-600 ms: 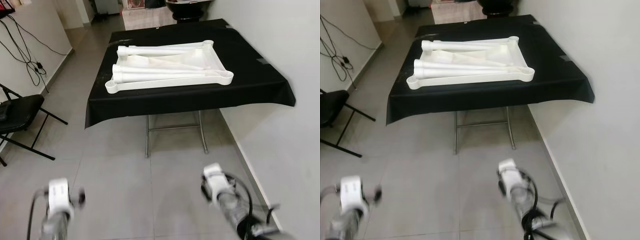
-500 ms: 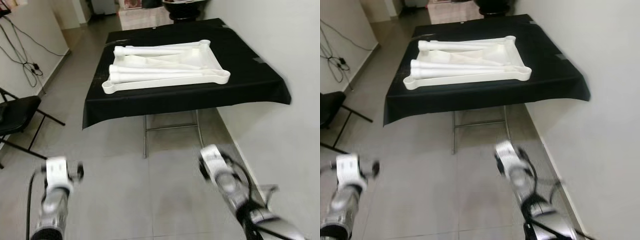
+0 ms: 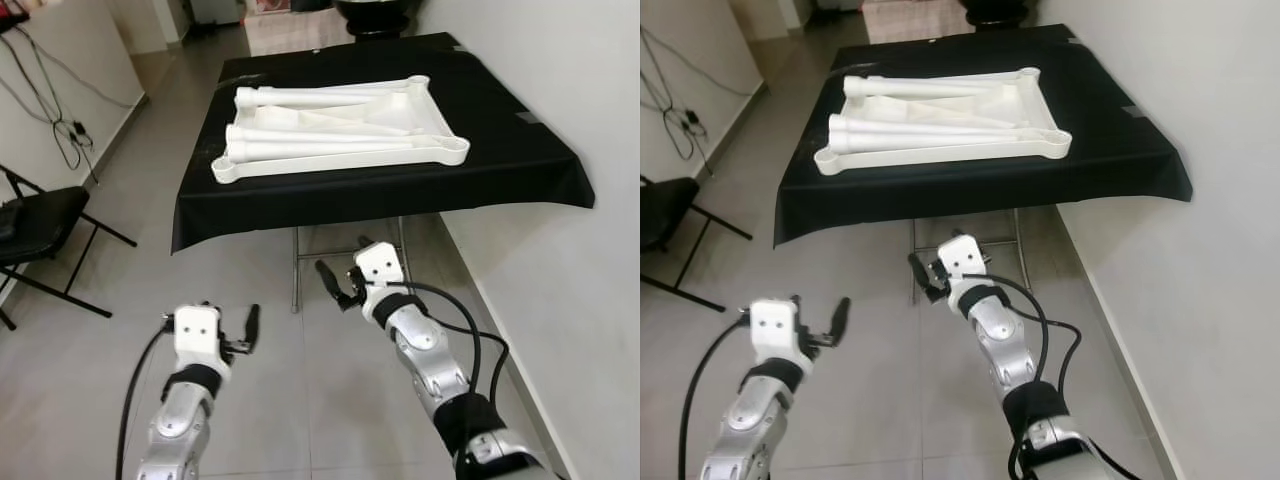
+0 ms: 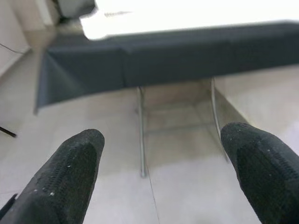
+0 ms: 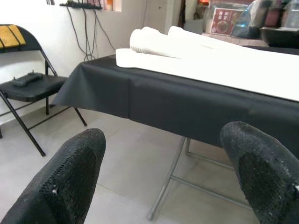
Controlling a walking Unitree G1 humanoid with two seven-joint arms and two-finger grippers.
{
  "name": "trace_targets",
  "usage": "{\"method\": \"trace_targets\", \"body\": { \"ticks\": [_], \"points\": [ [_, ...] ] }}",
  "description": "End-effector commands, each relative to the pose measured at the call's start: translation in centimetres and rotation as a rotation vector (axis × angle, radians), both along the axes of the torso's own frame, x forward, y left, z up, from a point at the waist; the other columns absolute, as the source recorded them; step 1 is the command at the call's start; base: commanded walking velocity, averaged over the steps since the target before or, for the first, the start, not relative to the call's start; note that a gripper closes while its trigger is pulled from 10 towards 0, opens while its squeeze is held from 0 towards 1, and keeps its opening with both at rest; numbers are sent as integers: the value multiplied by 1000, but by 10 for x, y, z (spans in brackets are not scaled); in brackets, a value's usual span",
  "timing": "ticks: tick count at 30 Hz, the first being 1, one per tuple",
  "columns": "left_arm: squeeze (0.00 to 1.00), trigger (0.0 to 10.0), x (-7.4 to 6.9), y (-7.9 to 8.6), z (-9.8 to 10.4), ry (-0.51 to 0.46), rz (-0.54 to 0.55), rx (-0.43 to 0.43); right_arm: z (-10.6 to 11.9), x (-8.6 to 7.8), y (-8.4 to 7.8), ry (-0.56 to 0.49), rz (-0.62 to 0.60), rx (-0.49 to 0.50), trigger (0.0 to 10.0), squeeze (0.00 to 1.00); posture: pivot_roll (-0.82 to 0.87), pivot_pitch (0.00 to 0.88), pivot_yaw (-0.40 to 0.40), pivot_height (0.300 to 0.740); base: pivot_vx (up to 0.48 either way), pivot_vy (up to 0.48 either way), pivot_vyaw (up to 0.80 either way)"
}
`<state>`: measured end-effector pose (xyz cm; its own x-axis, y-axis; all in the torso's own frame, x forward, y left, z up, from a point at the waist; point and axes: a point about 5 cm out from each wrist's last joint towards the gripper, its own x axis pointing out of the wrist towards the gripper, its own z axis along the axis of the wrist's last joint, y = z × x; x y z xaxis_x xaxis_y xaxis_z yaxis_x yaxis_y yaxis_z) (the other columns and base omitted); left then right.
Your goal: Building children table
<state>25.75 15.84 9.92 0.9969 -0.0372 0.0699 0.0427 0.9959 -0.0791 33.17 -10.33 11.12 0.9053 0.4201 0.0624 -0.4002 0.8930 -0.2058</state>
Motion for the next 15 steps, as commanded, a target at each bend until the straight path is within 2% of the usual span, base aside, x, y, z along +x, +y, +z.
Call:
{"method": "trace_targets", "body": {
  "ticks": [1,4,5,7,15],
  "points": [
    [0,10000,-1,3,2,5,5,0,1,-2,4,2,17,12,10000,0,-31,0,110,740,240,0,0],
    [0,10000,0,2,7,5,-5,-1,0,-4,6,-14,24,-1,10000,0,-38,0,117,740,250,0,0],
    [0,10000,5,5,12,9,-15,2,4,1,-1,-13,-5,12,10000,0,-50,0,131,740,322,0,0],
    [0,10000,6,6,14,11,-15,3,5,3,-3,-9,-12,23,10000,0,-51,0,133,740,322,0,0],
    [0,10000,8,5,25,5,-16,-8,11,3,-1,25,7,69,10000,0,-45,0,133,740,330,0,0]
  ]
}}
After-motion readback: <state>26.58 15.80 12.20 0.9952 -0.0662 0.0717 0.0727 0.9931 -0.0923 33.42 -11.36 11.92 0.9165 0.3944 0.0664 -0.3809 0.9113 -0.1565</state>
